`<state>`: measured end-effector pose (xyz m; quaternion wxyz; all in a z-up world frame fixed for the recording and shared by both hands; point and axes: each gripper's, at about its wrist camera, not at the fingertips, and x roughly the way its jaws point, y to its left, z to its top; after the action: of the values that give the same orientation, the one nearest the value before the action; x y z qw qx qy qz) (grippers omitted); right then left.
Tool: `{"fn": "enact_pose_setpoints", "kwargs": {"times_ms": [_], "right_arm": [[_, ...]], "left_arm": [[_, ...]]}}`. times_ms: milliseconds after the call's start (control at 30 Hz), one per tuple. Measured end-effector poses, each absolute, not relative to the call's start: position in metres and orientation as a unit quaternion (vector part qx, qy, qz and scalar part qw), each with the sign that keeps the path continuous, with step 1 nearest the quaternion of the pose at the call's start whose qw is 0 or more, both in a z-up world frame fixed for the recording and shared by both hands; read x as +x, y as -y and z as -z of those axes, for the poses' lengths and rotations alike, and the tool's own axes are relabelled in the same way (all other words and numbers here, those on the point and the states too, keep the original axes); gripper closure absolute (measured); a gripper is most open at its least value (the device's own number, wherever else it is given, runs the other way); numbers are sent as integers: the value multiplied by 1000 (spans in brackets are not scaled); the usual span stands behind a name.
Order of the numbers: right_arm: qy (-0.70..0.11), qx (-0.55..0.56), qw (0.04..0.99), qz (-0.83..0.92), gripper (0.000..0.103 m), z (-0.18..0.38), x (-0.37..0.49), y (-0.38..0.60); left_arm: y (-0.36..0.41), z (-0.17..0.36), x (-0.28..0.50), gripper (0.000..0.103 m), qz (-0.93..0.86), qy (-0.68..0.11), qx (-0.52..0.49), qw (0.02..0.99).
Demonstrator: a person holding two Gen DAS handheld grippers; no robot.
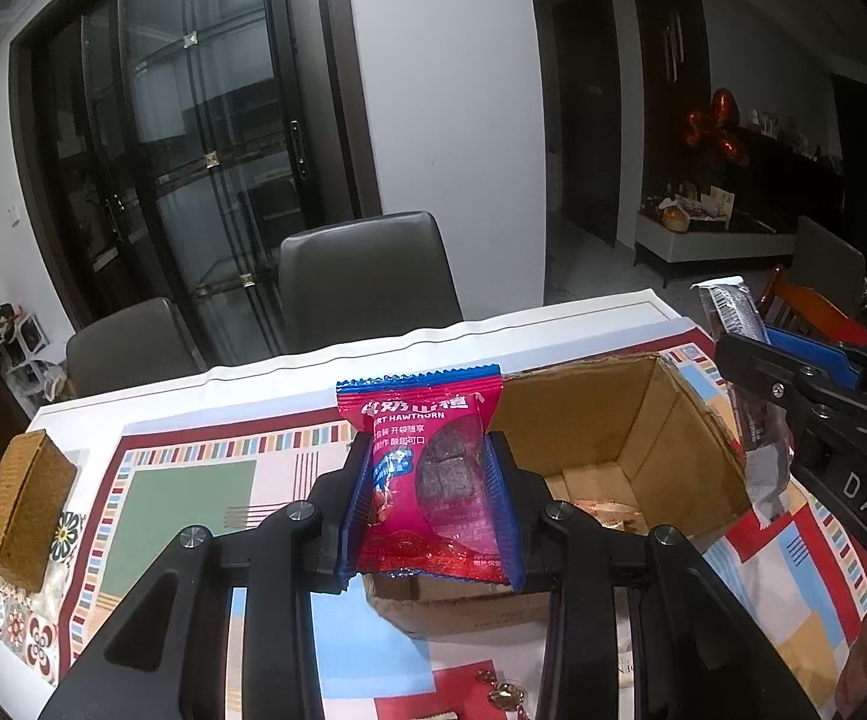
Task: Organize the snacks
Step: 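Open both tools over the box to drop the hawthorn packet and silver bar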
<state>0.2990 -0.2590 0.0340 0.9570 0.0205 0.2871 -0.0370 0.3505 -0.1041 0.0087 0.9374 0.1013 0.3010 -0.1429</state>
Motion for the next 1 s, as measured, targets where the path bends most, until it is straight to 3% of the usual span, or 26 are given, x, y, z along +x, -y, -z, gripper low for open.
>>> {"fn": "enact_pose_setpoints", "kwargs": {"times_ms": [800, 833, 933, 1000], "right_arm": [[-325, 12, 945, 32, 82, -4, 339, 262], [-326, 11, 945, 31, 80, -3, 339, 261], [-324, 12, 945, 37, 56, -4, 339, 262], [-318, 14, 947, 43, 48, -6, 337, 264]], "left_arm": [[108, 8, 382, 67, 141, -320, 102, 931], [108, 8, 382, 65, 141, -320, 102, 931], [107, 8, 383, 52, 141, -324, 99, 930], [105, 7, 382, 44, 138, -323, 97, 931]]}}
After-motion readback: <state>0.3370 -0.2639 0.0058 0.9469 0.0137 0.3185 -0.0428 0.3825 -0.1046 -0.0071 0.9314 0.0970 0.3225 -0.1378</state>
